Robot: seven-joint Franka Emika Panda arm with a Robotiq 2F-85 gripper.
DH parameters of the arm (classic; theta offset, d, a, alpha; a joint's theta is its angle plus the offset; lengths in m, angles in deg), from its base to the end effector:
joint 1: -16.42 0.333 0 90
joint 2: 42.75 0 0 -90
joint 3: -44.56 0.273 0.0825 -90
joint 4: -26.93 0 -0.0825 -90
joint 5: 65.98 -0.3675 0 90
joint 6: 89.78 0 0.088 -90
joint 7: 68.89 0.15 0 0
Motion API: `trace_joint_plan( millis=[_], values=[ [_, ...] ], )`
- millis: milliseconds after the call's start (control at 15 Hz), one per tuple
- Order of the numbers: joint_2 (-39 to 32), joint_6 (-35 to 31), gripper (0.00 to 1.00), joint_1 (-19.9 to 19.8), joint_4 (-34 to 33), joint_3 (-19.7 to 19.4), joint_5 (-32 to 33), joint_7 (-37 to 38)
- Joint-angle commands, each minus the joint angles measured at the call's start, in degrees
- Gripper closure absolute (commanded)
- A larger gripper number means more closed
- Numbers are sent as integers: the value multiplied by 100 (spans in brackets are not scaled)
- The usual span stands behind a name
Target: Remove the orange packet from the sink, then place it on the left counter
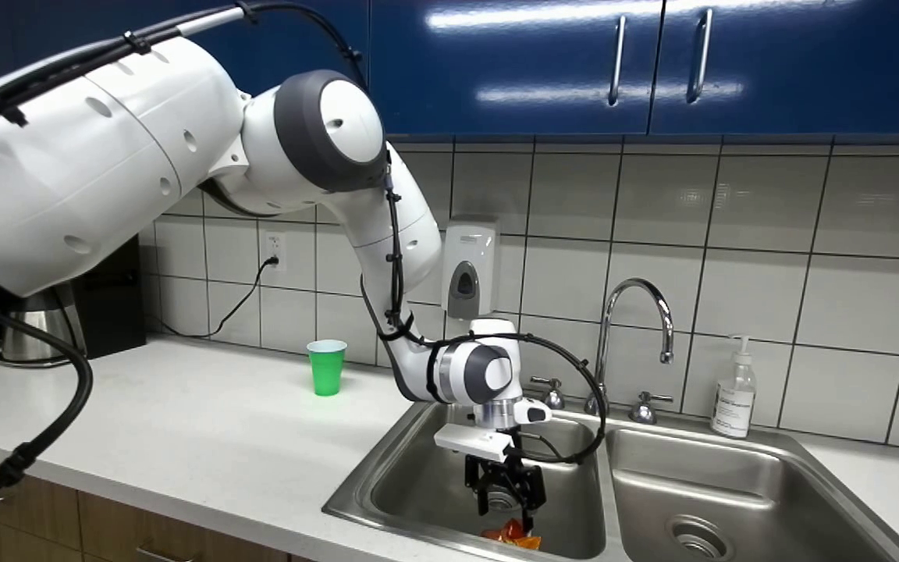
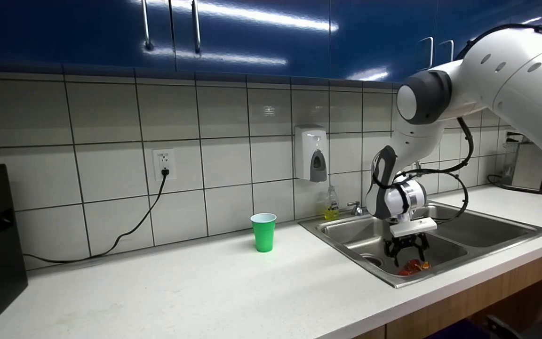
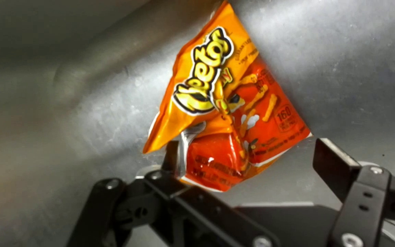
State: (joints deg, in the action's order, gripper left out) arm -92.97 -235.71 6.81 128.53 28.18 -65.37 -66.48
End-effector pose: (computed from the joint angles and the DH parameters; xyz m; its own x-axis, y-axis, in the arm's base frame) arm 0.5272 -0.2687 0.0206 0.9171 -0.3921 -0.0728 -0.3678 -0.9022 0.2251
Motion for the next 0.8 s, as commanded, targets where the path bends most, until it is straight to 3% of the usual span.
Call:
trace_joint_plan(
  millis=[0, 200, 267, 333, 467, 733],
  values=[
    [-98, -4, 0, 42, -103, -44, 211, 224],
    [-153, 5, 0, 47, -127, -49, 219, 231],
    [-169, 10, 7, 47, -137, -47, 217, 230],
    [-184, 14, 28, 48, -146, -46, 216, 229],
    [-202, 18, 33, 55, -166, -50, 223, 234],
    [-216, 34, 65, 67, -195, -51, 232, 249]
  ],
)
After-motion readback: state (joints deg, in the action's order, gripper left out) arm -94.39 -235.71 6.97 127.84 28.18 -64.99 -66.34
